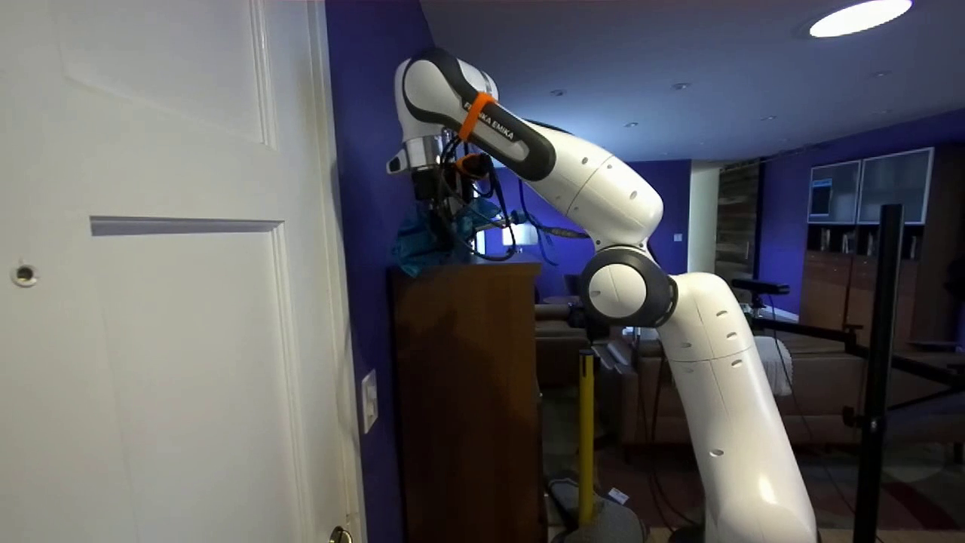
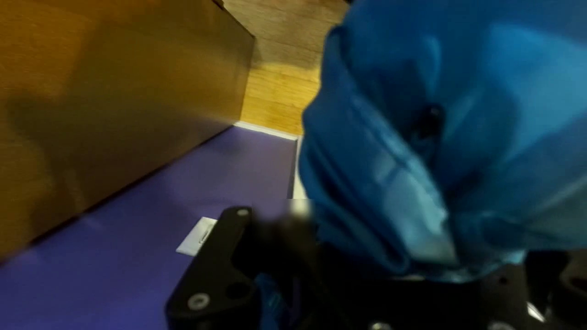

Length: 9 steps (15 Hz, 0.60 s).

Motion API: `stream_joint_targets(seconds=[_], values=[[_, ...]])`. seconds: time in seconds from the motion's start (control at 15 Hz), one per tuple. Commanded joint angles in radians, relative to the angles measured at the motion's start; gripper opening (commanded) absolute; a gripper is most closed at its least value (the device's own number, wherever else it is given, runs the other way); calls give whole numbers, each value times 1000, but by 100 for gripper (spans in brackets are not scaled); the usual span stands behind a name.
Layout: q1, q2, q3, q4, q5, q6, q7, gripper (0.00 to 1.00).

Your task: Hang the blue umbrella on the door

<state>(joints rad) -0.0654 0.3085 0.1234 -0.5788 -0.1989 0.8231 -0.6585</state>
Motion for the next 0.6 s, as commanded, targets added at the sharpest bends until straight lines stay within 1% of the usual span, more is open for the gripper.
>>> stream_joint_targets(seconds=[0.0,0.13,0.2,0.27,0.4,0.53], values=[[112,-77,-14,-137,-227,34,-68,0],[162,-111,-13,-213,-340,63,-92,0],[157,-25,-53,-71,-235,15,-60,0],[150,-42,-12,-110,-284,27,-61,0],[164,-62,-12,-148,-306,37,-62,0],[161,-70,-12,-160,-308,39,-64,0]])
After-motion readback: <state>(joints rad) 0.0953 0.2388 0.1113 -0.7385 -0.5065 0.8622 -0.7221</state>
